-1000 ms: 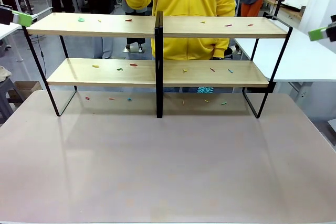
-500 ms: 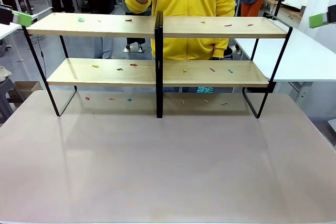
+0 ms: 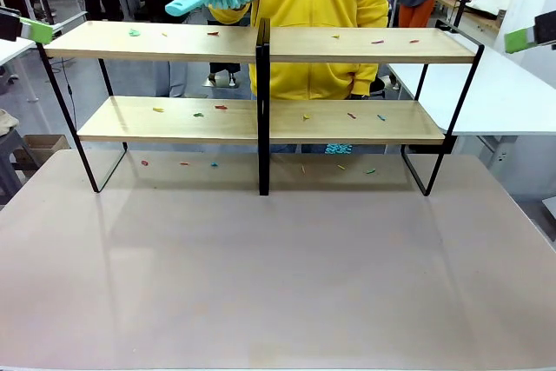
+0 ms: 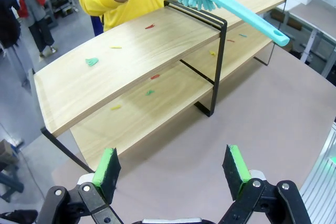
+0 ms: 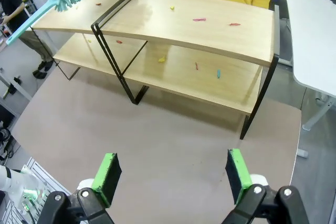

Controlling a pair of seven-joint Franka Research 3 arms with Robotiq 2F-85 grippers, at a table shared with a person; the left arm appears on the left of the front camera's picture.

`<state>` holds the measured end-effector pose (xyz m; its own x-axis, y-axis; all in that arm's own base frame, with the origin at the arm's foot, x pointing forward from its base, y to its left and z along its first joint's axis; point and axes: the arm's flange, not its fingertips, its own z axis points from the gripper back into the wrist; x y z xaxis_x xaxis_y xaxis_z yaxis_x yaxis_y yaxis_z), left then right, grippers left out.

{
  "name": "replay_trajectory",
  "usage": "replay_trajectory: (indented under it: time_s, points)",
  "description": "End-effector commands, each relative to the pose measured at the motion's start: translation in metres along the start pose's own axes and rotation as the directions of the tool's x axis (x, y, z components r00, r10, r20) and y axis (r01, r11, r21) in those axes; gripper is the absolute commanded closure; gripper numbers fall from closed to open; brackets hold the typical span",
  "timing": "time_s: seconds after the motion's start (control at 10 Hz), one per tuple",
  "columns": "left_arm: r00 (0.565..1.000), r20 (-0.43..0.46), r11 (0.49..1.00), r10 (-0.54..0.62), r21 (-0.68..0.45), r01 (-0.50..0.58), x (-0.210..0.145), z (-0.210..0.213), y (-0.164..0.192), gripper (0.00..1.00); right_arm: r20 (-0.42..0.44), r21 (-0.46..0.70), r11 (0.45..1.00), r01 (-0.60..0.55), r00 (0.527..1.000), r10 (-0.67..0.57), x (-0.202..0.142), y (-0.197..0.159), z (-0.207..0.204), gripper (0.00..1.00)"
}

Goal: Clean the shelves.
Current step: Pick up the Duster when the human hands it over.

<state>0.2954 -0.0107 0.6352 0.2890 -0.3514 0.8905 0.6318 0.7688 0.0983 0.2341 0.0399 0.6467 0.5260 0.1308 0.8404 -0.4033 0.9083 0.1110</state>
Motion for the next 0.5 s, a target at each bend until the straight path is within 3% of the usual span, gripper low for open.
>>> replay_trajectory:
  time_s: [0.0, 0.1, 0.2, 0.4]
  points:
    - [1.0, -0.007, 1.0, -0.001, 0.002, 0.001, 0.0, 0.0, 0.0, 0.0, 0.0, 0.006, 1.0, 0.023, 1.0, -0.023, -0.032, 0.001, -0.01, 0.0]
    - [1.0, -0.007, 1.0, -0.001, 0.002, 0.001, 0.0, 0.0, 0.0, 0.0, 0.012, -0.02, 0.999, 0.025, 1.0, -0.024, -0.031, -0.001, -0.011, 0.0]
    - [1.0, -0.007, 1.0, -0.001, 0.002, 0.001, 0.0, 0.0, 0.0, 0.0, -0.001, 0.0, 1.0, 0.001, 1.0, -0.001, 0.0, 0.0, 0.0, 0.0]
    - [1.0, -0.007, 1.0, -0.001, 0.002, 0.001, 0.0, 0.0, 0.0, 0.0, -0.001, 0.0, 1.0, 0.001, 1.0, -0.001, 0.0, 0.0, 0.0, 0.0]
